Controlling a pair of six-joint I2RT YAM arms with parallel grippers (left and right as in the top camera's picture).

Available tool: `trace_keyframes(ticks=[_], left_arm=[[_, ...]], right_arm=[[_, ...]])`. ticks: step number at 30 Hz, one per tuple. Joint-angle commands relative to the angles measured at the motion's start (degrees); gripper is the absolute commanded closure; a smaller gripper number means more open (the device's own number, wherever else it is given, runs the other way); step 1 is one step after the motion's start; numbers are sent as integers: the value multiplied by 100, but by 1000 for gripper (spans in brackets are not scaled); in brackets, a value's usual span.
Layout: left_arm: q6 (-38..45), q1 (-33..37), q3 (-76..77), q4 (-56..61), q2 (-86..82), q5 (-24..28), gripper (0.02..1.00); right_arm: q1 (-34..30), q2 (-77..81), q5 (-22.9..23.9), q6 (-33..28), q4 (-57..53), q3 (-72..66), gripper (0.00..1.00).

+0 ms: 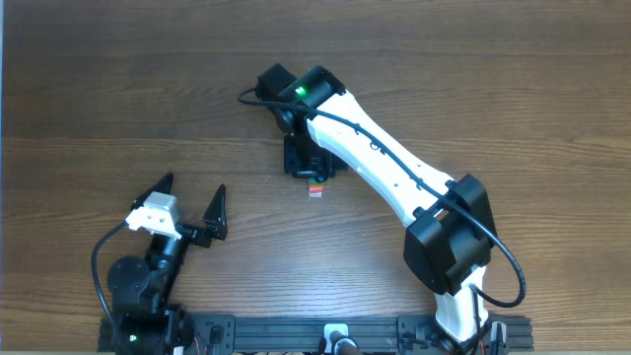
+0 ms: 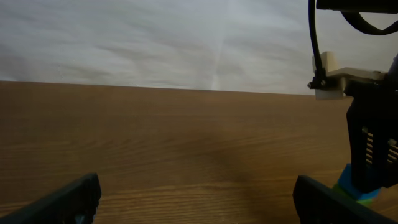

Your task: Stack Cubes

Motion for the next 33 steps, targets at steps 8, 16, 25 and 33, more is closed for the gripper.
trace_keyframes(ticks=[8, 16, 25, 33], left_arm=[[66, -28, -26, -9, -35, 35, 23], [66, -28, -26, -9, -35, 35, 20], [66, -28, -26, -9, -35, 35, 20], [66, -28, -26, -9, -35, 35, 20]], right_arm=[[-15, -4, -52, 55, 61, -76, 989], [-15, -4, -98, 57, 116, -179, 989], [-15, -4, -179, 55, 214, -223, 770], [-15, -4, -179, 55, 212, -223, 481]])
